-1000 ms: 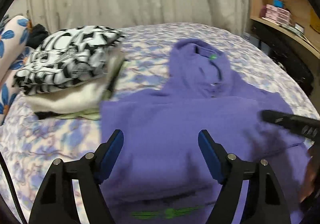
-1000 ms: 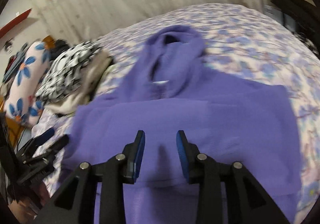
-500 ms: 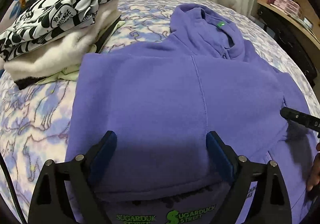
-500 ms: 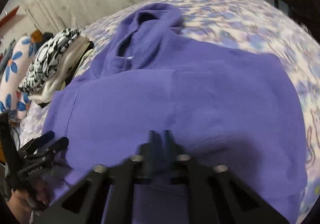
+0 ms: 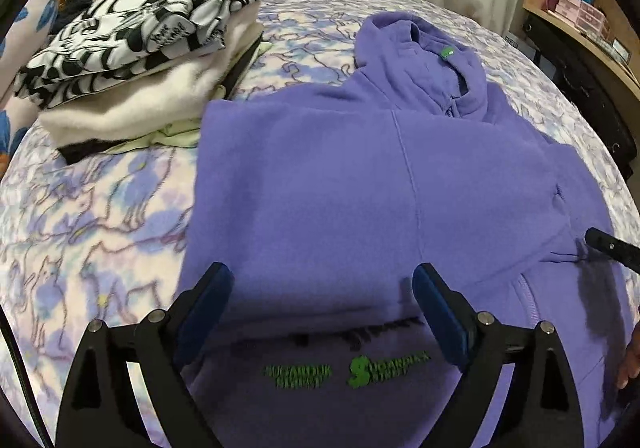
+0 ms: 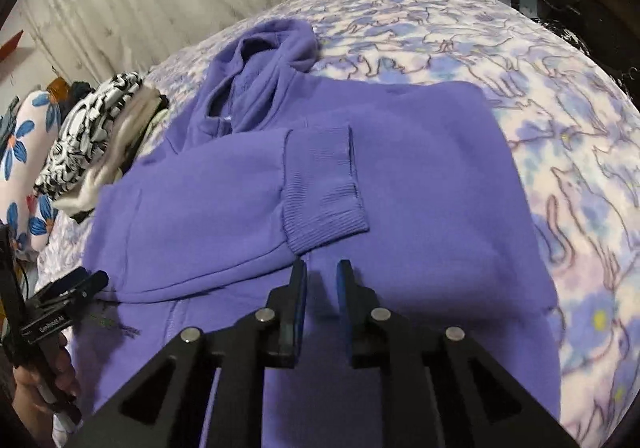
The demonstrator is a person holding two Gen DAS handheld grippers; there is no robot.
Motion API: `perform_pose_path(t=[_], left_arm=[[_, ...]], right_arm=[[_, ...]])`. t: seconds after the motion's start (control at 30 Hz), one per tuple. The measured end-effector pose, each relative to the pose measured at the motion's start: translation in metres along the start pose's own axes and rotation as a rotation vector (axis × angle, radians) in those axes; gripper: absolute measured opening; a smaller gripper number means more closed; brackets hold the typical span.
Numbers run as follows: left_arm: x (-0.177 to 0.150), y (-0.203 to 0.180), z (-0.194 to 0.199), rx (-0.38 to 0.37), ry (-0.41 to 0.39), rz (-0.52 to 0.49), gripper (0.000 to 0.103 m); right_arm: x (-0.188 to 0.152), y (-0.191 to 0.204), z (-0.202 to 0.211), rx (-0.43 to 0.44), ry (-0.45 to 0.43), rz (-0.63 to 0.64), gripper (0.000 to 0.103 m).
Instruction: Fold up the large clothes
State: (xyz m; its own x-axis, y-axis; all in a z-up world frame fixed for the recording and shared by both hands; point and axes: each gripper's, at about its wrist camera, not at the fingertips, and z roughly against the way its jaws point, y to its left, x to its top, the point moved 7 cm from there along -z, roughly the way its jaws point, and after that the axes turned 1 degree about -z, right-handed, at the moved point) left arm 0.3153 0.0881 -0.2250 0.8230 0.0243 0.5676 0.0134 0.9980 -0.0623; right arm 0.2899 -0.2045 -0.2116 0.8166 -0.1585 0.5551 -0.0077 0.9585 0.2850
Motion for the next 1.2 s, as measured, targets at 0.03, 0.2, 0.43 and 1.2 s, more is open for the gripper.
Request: perform_pose_path(t=[0.03, 0.2, 0.43, 1.2], left_arm=[[-0.001, 0.000, 0.006, -0.007, -0.002, 0.011, 0.091], [-0.002, 0.001, 0.034, -0.021, -0.010, 0.040, 0.092], [-0.011, -0.004, 0.070, -0.015, -0.004, 0.033, 0.101], [-0.071, -0.009, 0.184, -0.055, -0.096, 0.038, 0.102]], right_arm=[[0.000, 0.003, 0.004, 0.009, -0.002, -0.004, 0.015], [-0.002, 0.020, 0.031, 0.033, -0.027, 0.011, 0.015], [-0.009, 0.036, 0.070, 0.043, -0.066, 0.037, 0.026], [-0.068, 0.056, 0.165, 0.120, -0.145, 0.056, 0.036]])
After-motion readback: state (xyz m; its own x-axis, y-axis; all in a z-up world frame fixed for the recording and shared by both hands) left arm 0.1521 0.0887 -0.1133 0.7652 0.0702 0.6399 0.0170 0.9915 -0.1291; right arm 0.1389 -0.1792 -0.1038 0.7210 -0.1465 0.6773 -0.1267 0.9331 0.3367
